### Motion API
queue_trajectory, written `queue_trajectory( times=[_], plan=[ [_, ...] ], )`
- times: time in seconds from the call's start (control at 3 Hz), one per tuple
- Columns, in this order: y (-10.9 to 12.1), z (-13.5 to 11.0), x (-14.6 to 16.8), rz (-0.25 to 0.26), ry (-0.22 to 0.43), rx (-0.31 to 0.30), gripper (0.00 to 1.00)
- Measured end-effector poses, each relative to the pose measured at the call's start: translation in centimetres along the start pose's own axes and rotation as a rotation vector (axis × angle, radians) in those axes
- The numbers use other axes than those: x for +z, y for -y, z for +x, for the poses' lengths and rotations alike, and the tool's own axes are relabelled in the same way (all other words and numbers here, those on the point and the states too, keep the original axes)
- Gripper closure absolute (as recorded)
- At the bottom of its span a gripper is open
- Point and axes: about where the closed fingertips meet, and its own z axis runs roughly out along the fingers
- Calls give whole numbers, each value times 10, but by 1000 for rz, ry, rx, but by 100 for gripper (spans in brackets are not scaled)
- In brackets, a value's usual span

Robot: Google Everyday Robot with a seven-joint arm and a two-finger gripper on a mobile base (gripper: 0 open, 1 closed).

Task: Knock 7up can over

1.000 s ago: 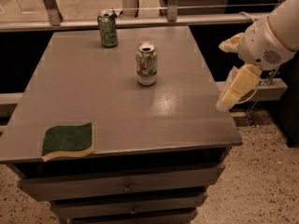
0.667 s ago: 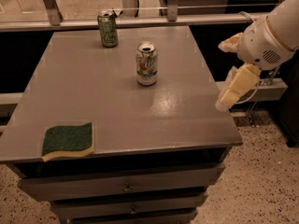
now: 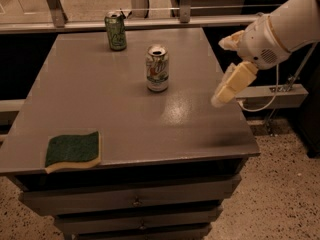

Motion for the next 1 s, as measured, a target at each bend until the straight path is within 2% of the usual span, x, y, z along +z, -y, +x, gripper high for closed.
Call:
queue_trajectory(
  times=[0.33,0.67,1.0],
  plan=[
    [28,-24,28,-12,117,-3,0],
    [53,-46,64,-61,266,-16,0],
    [63,-57,83,-96,344,-27,0]
  ],
)
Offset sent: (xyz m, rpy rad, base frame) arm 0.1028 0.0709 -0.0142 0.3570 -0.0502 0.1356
